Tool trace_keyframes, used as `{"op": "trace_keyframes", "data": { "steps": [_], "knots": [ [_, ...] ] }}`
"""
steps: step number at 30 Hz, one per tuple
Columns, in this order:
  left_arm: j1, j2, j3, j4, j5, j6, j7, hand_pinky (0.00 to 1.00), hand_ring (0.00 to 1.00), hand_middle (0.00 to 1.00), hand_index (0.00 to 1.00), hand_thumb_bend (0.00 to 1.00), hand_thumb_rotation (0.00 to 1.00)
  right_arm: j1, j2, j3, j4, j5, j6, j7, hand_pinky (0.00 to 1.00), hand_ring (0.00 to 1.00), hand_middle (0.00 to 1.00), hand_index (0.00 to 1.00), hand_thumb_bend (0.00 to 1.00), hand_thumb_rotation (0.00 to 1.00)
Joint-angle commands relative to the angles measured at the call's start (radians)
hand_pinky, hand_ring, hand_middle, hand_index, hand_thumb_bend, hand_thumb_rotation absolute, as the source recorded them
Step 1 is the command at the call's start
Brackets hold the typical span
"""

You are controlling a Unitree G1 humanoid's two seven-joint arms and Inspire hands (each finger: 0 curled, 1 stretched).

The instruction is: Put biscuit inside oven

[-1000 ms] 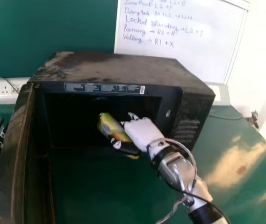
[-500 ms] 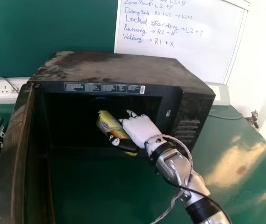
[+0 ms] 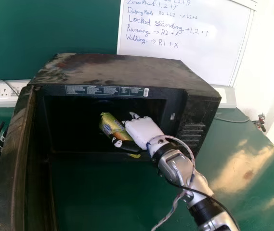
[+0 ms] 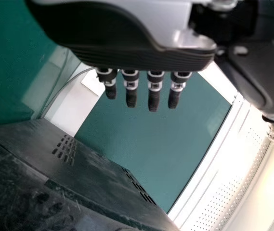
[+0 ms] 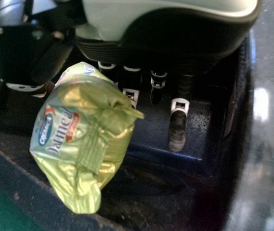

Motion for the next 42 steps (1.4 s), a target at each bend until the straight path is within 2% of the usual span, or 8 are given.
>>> {"op": "trace_keyframes", "data": {
  "steps": [1,5,11,16,23,28,35,42],
  "knots": [
    [0.040,-0.041,-0.001,0.036,-0.006,0.003,0.000,0.32,0.55,0.70,0.86,0.11,0.00,-0.044,0.019,0.010,0.034,0.007,0.007,-0.038,0.22,0.32,0.48,0.49,0.53,0.00],
    [0.044,-0.042,-0.002,0.030,-0.006,0.011,0.005,0.32,0.56,0.70,0.87,0.11,0.00,-0.084,0.057,0.019,0.126,0.023,0.010,-0.076,0.18,0.27,0.48,0.49,0.53,0.00],
    [0.048,-0.047,-0.003,0.021,-0.005,0.011,0.010,0.33,0.55,0.69,0.87,0.11,0.00,-0.164,0.097,0.049,0.295,0.038,-0.009,-0.142,0.21,0.30,0.48,0.49,0.53,0.00],
    [0.045,-0.047,-0.001,0.023,-0.009,0.014,0.007,0.32,0.55,0.69,0.86,0.12,0.00,-0.223,0.119,0.089,0.419,0.036,-0.021,-0.210,0.18,0.27,0.48,0.49,0.53,0.00],
    [0.043,-0.047,0.000,0.027,-0.006,0.006,0.007,0.29,0.54,0.69,0.86,0.11,0.00,-0.276,0.145,0.115,0.519,0.055,-0.039,-0.240,0.22,0.33,0.48,0.49,0.52,0.00],
    [0.042,-0.043,0.001,0.035,-0.005,0.004,0.002,0.30,0.54,0.69,0.86,0.11,0.00,-0.298,0.163,0.111,0.571,0.083,-0.057,-0.274,0.20,0.29,0.48,0.49,0.52,0.00],
    [0.042,-0.044,0.002,0.035,-0.012,0.011,-0.005,0.31,0.55,0.70,0.87,0.11,0.00,-0.329,0.170,0.142,0.631,0.080,-0.070,-0.330,0.32,0.42,0.45,0.55,0.51,0.00],
    [0.048,-0.050,0.000,0.020,-0.005,0.009,0.013,0.35,0.56,0.69,0.87,0.13,0.00,-0.353,0.187,0.163,0.690,0.088,-0.065,-0.363,0.34,0.44,0.45,0.54,0.51,0.00]
  ]
}}
